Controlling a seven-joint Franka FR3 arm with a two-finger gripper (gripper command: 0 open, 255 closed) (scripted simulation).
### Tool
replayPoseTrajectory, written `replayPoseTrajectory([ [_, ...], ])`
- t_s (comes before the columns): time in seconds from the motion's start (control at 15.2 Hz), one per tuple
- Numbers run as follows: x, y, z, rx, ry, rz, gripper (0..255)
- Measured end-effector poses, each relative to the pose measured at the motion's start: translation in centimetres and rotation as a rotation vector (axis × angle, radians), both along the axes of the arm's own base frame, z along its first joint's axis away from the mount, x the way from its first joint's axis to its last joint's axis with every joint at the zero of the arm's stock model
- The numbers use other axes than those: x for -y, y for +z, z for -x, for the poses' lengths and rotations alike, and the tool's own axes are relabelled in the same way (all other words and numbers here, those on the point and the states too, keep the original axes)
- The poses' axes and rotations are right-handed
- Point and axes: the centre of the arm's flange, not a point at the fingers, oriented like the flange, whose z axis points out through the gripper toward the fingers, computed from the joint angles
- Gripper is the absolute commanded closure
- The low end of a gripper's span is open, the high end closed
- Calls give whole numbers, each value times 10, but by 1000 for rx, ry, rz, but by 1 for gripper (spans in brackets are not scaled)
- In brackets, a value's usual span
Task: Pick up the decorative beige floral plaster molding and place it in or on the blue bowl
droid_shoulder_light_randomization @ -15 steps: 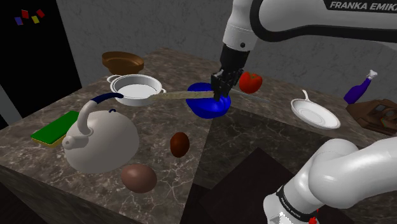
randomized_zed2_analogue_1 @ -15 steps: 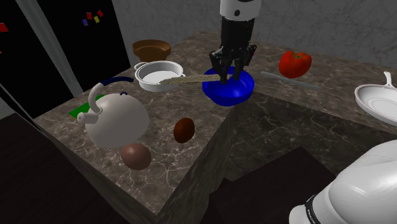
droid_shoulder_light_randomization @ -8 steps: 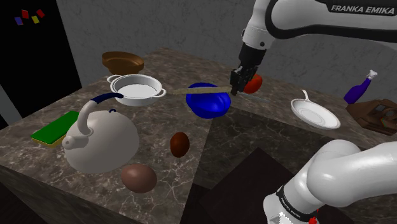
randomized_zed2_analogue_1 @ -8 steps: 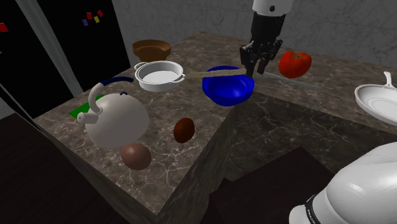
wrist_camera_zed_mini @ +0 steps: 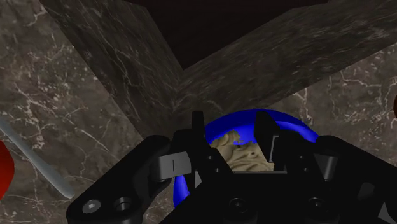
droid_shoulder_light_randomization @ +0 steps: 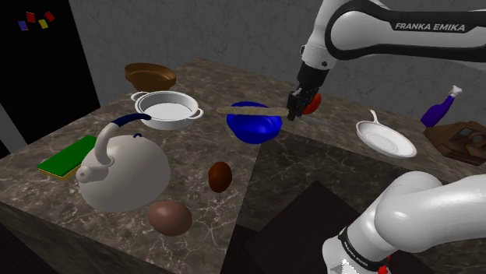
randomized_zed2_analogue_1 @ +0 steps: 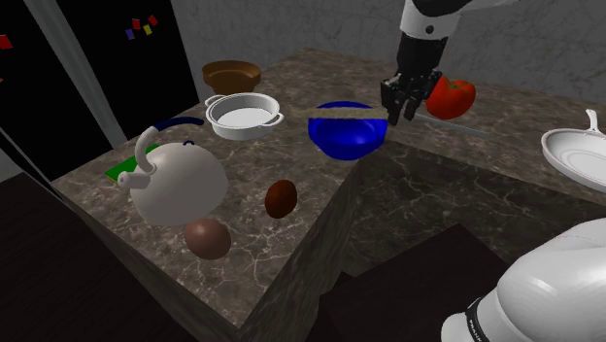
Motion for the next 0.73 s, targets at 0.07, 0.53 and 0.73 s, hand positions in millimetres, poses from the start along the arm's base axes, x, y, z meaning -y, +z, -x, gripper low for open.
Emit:
replayPoseTrajectory([
  [0.07,0,-6,0,0,0,0,255],
  [0.53,1,-44,0,-1,0,0,255],
  [0.73,1,-46,0,0,0,0,255],
])
